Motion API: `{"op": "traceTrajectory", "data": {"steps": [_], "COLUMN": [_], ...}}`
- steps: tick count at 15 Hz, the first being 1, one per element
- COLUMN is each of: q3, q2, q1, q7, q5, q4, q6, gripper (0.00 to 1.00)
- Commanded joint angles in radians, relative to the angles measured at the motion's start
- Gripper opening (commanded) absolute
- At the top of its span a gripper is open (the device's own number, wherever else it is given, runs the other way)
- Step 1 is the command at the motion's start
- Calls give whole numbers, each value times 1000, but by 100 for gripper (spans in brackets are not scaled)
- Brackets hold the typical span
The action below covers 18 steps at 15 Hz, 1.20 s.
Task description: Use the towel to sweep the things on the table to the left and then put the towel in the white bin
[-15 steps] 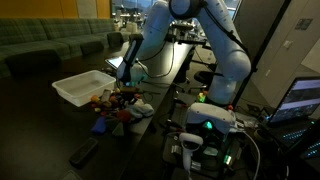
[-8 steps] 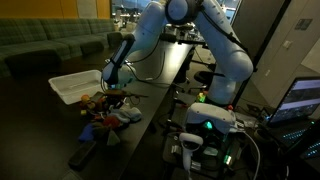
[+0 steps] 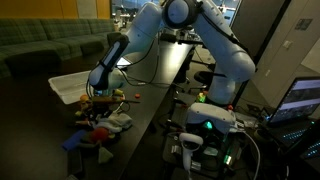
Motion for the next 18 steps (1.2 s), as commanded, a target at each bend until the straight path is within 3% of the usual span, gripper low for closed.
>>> {"op": "traceTrajectory", "data": {"steps": [1,11,18], "q3": [38,110,63], "q2": [18,9,-81], "q1": [42,157,174], "q7": [13,33,30], "q5": [12,13,-25], "q4": [61,118,109], "q6": [-34,-42,-7], "gripper": [9,9,9]}}
